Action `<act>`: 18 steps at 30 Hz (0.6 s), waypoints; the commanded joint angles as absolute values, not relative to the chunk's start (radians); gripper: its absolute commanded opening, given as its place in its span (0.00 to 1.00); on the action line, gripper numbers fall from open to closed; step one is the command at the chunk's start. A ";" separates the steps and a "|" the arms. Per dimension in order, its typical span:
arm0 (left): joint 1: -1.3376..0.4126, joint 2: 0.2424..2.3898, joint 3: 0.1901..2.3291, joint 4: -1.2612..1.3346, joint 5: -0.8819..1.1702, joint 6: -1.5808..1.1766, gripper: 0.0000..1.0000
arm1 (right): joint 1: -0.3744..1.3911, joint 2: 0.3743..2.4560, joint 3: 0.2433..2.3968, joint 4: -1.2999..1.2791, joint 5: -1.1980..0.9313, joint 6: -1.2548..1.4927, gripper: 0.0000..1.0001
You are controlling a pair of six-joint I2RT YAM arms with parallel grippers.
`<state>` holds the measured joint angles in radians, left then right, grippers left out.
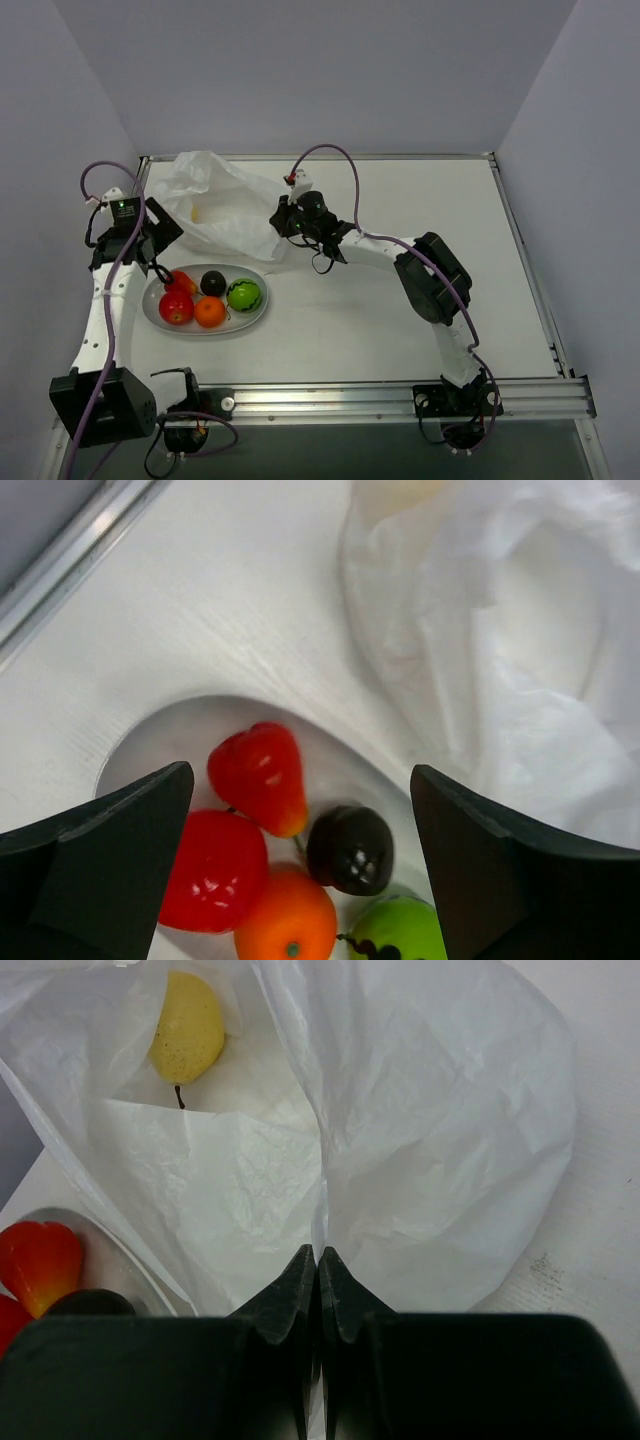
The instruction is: Take the fake fruits out of the plastic bag
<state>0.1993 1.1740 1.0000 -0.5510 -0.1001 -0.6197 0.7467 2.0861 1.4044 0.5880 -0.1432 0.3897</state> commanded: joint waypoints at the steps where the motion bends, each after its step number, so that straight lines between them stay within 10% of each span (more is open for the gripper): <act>1: 0.109 1.140 1.121 -0.603 -0.170 -0.574 0.88 | 0.747 2.016 1.399 0.640 -0.137 0.385 0.00; 14: 0.123 1.710 1.503 -0.492 -0.074 -0.405 1.00 | 0.746 2.000 1.404 0.623 -0.140 0.374 0.00; 17: 0.118 1.790 1.615 -0.457 -0.064 -0.377 0.55 | 0.747 2.003 1.405 0.623 -0.141 0.374 0.00; 18: 0.109 1.801 1.649 -0.459 -0.060 -0.376 0.13 | 0.747 2.005 1.408 0.623 -0.140 0.374 0.00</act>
<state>0.1200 1.8175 1.5024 -0.4999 -0.0776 -0.4309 0.7467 2.0689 1.3987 0.5873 -0.1432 0.3885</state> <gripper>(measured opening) 0.429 0.001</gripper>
